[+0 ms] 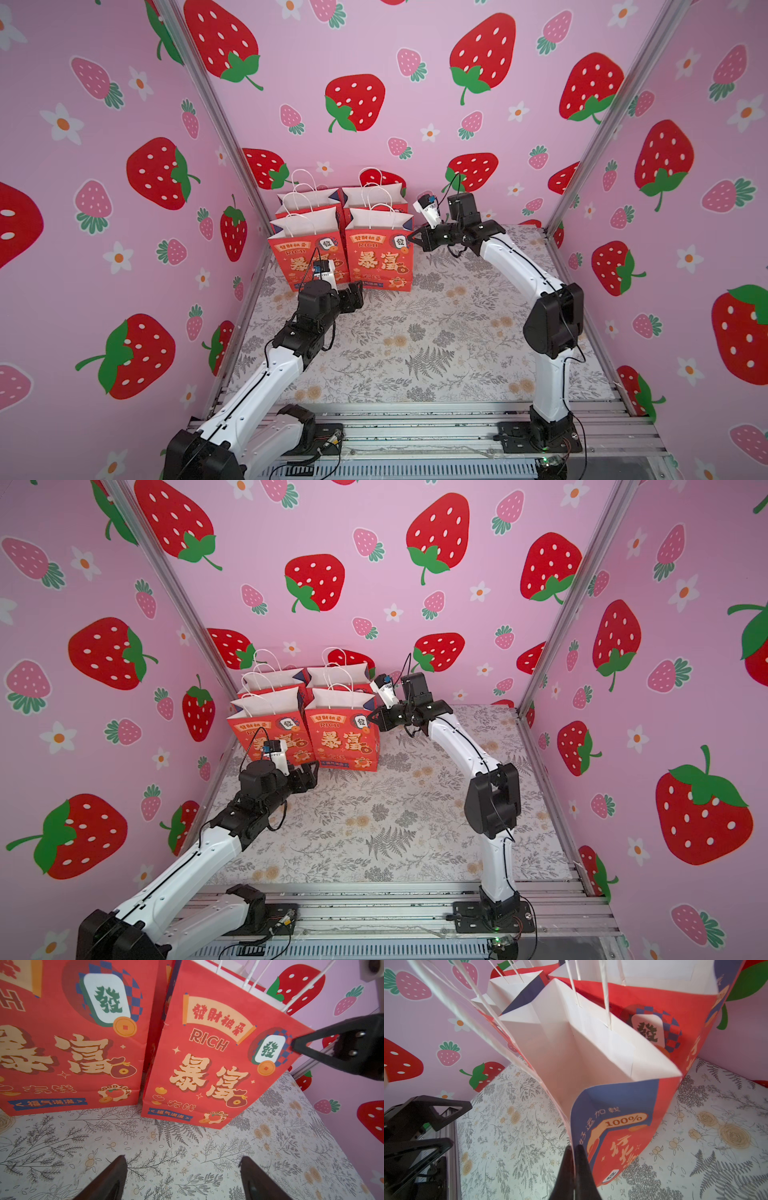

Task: Put away the paper bag
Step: Pick up the paper bag from the center of the board, then press the paper bag.

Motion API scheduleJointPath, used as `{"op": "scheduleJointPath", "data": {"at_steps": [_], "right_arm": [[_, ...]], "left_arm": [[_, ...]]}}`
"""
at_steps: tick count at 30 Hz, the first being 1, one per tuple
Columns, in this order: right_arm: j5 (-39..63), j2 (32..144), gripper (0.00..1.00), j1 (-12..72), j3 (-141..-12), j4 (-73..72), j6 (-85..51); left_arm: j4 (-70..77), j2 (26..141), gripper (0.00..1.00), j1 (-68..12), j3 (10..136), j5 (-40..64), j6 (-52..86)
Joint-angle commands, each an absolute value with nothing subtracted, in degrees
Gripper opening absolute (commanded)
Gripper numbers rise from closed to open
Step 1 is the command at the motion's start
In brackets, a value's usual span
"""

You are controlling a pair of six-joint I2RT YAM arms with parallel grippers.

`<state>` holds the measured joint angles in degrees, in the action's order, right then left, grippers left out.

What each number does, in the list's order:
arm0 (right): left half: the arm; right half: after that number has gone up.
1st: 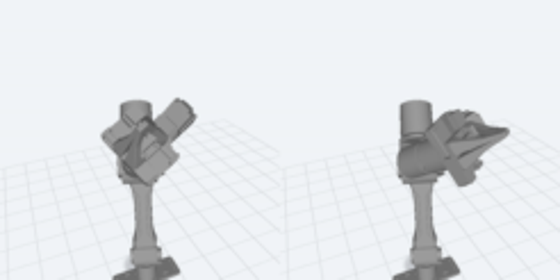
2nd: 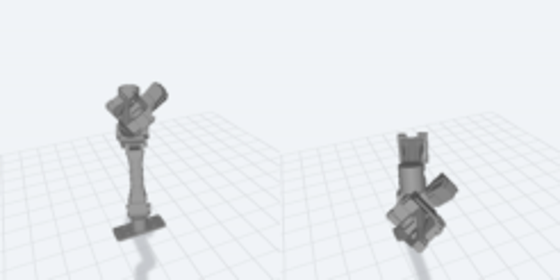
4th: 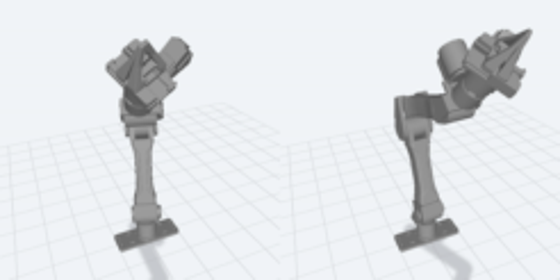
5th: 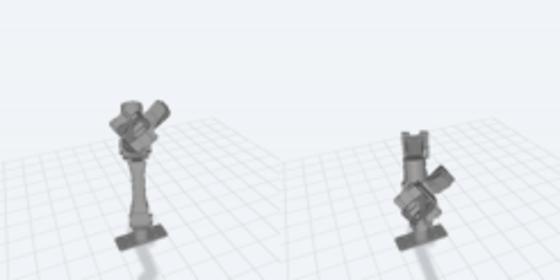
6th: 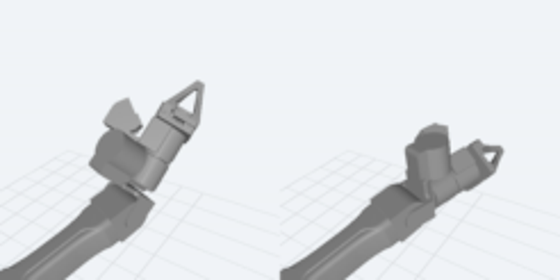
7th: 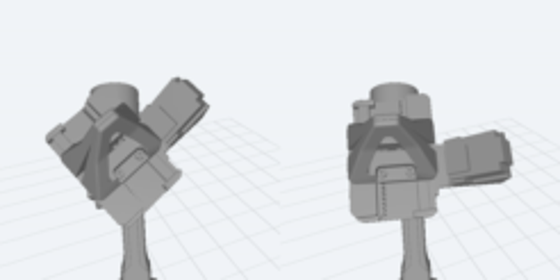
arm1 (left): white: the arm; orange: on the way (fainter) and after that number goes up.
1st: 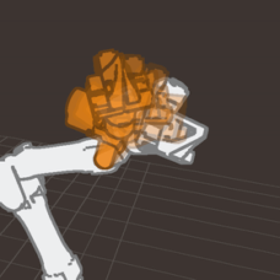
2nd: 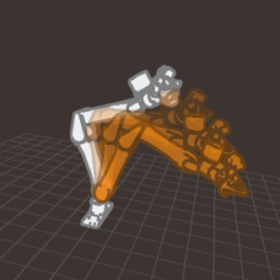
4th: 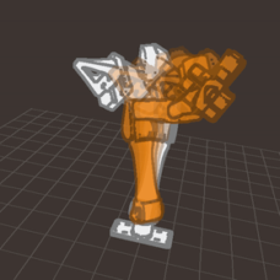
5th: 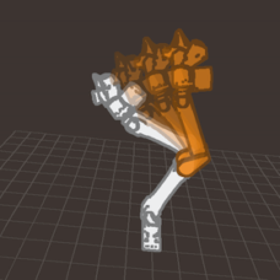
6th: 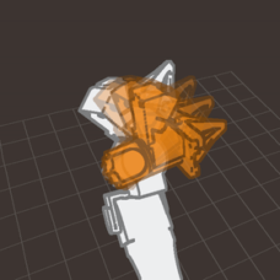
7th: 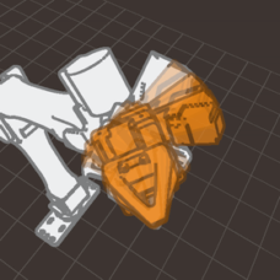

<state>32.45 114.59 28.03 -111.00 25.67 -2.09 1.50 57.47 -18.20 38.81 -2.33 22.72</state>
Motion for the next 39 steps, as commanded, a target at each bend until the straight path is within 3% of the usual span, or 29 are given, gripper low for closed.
{"op": "scheduleJointPath", "data": {"at_steps": [1,11,22,31,36,39], "right_arm": [[31.1,106.21,0.0,28.39,-106.48,28.25,-1.41],[32.6,92.4,0.0,26.56,-101.67,38.98,1.26],[45.78,82.84,0.0,20.98,-101.55,53.36,6.95],[53.58,81.48,0.0,20.13,-101.38,54.54,7.82],[56.5,81.47,0.0,19.96,-101.5,54.03,7.39],[57.19,81.17,0.0,19.8,-101.28,53.22,6.49]], "left_arm": [[3.24,56.79,0.86,-18.37,40.16,-0.65,22.41],[8.51,54.78,0.93,-18.37,38.41,8.9,22.12],[13.55,59.5,0.99,-18.37,41.0,25.34,24.28],[17.41,63.02,0.99,-18.53,43.54,35.13,28.01],[19.16,63.66,0.77,-19.11,45.11,39.7,30.18],[18.6,63.64,0.52,-19.68,45.97,40.85,30.23]]}}
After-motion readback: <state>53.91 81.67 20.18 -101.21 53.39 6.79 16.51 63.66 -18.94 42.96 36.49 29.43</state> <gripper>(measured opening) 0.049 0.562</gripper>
